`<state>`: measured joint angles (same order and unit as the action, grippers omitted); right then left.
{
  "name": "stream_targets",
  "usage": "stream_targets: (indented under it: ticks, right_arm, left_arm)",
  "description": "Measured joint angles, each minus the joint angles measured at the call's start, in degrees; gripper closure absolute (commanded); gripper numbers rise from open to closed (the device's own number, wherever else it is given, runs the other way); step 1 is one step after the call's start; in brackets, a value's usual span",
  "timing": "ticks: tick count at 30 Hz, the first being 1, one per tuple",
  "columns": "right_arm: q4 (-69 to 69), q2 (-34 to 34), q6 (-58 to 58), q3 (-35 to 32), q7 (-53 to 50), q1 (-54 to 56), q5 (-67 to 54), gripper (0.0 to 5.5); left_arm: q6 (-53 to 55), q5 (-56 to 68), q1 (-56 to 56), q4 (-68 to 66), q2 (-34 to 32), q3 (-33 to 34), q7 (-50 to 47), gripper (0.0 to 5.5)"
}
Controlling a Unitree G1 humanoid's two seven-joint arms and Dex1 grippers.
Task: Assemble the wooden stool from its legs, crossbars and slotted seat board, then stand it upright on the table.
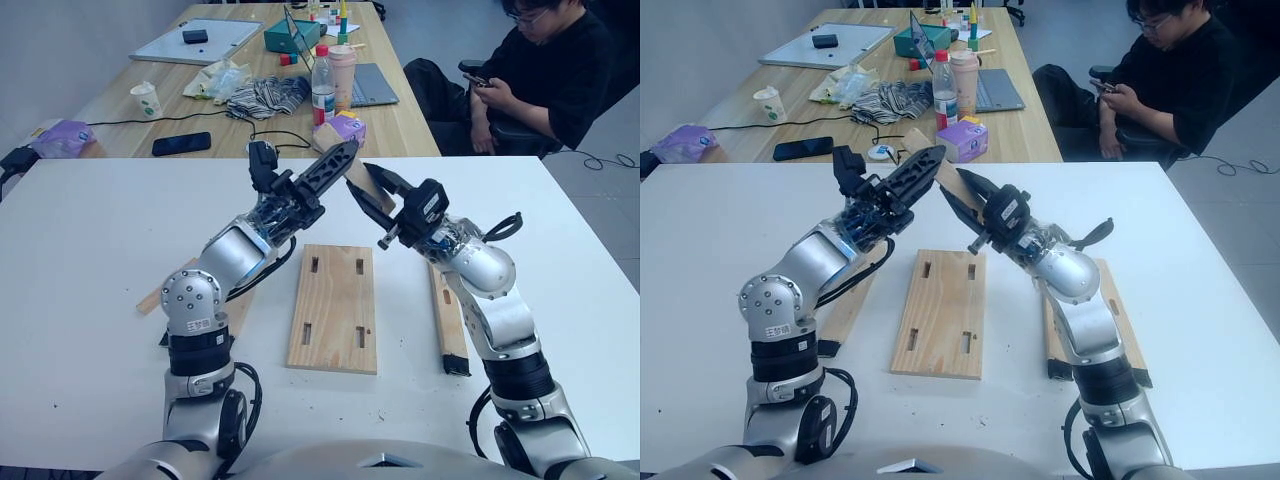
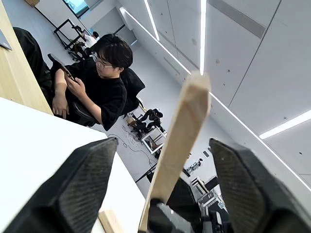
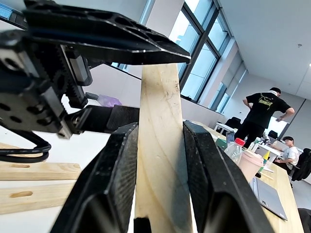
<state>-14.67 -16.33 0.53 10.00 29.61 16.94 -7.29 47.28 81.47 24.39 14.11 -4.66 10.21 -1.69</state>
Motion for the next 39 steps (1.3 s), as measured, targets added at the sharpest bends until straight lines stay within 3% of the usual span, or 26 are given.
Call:
stream_targets:
  ticks: [7, 15, 21, 24, 28, 31, 39]
  right_arm:
    - [0.0, 0.0, 0.2, 0.0, 0.0, 0.0, 0.0, 4.19]
    - [-0.2, 0.1, 0.4, 0.0, 0.1, -0.1, -0.4, 4.19]
    - [-0.2, 0.1, 1.4, 0.0, 0.1, -0.1, -1.3, 4.19]
    - [-0.3, 0.1, 3.0, 0.4, 1.4, -0.1, -2.4, 3.57]
    - [-1.0, 0.0, 4.9, 1.3, 1.8, -1.8, -2.4, 2.90]
    - [-1.1, -0.5, 6.0, 0.2, 2.5, -2.2, -2.4, 2.87]
    - [1.2, -2.4, 6.4, -8.8, -2.5, -3.8, -2.1, 2.87]
  left_arm:
    - [-0.7, 0.1, 0.0, 0.2, 0.3, -0.8, 0.5, 3.85]
    - [-1.4, -1.7, 0.0, 0.4, -0.1, -0.9, 1.3, 4.89]
    - [-1.5, -2.6, 0.0, 0.2, -0.1, -0.9, 1.3, 4.98]
    - [-1.8, -5.1, 0.0, 0.3, -0.6, -1.1, 1.8, 5.12]
    - [-5.5, -18.0, 0.0, 0.5, -4.8, -4.1, 5.2, 5.13]
    - [-9.8, -27.9, -1.5, -0.9, -8.4, -5.1, 7.4, 5.13]
    - [-7.5, -31.5, -14.2, -1.0, -24.7, 7.6, 18.1, 5.13]
